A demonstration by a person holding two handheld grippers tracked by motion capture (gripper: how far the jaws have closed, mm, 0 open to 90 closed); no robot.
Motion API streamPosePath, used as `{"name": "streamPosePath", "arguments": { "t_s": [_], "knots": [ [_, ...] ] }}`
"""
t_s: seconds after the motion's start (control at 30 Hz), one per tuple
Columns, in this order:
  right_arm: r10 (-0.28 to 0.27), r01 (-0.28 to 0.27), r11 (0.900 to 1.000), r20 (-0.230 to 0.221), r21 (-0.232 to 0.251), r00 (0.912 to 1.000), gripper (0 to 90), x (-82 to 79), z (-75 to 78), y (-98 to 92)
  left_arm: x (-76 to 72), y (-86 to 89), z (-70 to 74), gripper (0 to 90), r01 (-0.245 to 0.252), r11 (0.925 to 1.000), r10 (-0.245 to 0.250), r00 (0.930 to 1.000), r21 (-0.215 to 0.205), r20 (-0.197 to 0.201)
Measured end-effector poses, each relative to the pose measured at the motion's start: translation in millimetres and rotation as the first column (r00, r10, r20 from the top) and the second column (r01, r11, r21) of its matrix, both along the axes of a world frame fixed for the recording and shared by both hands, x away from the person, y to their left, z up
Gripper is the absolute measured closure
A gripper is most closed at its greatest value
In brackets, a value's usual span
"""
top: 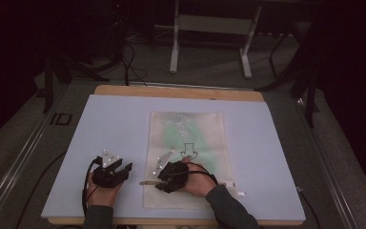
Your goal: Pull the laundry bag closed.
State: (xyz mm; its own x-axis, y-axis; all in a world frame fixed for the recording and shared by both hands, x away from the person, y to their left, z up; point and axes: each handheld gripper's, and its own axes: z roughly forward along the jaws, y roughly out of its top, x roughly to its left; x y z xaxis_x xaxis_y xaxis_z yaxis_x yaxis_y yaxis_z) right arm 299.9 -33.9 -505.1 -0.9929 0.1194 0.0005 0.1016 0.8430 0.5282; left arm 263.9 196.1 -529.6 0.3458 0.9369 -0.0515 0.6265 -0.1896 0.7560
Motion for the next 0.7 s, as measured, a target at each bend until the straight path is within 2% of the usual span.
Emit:
{"name": "streamPosePath", "arguments": {
  "t_s": [0.5, 0.7],
  "knots": [
    [0.02, -0.02, 1.0, -0.014, 0.01, 0.9997, 64.8, 1.0, -0.8, 26.0, 0.4, 0.9, -0.1, 54.9, 0.001, 1.0, -0.001, 1.0, -0.002, -0.004],
    [0.031, -0.031, 0.999, -0.002, 0.013, 0.9995, 65.4, 1.2, -1.0, 33.8, 0.5, 1.2, 0.0, 54.7, 0.0, 1.0, 0.0, 1.0, -0.004, -0.004]
  ]
}}
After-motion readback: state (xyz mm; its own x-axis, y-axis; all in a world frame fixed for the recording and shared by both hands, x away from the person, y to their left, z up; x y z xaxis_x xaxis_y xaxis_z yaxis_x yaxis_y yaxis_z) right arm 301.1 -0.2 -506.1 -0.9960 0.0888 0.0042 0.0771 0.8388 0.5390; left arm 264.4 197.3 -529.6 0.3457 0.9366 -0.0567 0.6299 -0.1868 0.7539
